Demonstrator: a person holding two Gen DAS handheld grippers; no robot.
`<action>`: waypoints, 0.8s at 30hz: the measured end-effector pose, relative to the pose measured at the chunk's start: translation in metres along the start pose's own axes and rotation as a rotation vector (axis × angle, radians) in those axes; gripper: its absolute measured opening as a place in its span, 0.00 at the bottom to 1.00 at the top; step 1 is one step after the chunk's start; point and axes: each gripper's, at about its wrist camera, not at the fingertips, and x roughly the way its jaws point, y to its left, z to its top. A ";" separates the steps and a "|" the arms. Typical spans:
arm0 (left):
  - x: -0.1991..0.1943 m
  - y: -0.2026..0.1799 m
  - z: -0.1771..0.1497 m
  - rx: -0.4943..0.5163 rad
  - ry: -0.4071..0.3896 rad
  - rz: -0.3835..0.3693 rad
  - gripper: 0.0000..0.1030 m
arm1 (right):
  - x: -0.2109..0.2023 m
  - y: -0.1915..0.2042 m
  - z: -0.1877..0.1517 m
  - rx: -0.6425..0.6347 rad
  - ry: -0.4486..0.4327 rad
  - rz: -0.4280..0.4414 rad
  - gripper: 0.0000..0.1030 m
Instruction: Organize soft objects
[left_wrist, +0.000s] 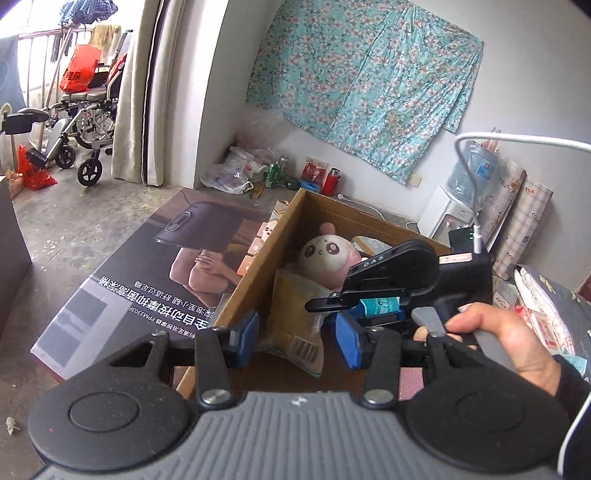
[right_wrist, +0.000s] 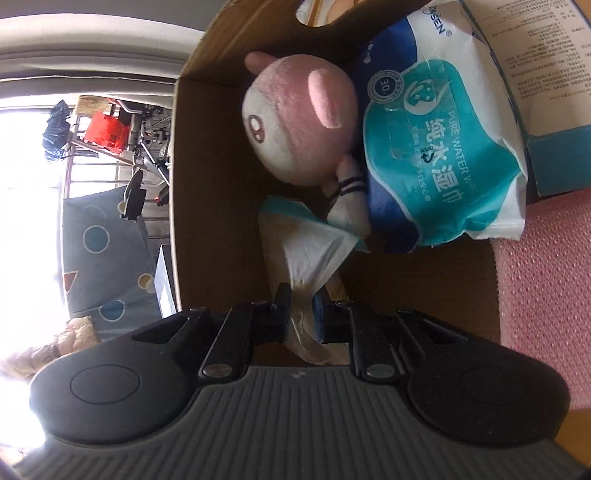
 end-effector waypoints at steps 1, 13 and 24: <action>0.000 0.000 0.000 0.000 0.001 -0.001 0.45 | 0.004 -0.002 0.000 0.000 -0.008 -0.011 0.11; 0.003 -0.012 -0.008 0.018 0.023 -0.026 0.53 | -0.002 0.024 -0.003 -0.155 0.000 -0.063 0.61; -0.018 -0.049 -0.016 0.072 0.005 -0.105 0.69 | -0.125 0.016 -0.042 -0.258 -0.124 0.087 0.71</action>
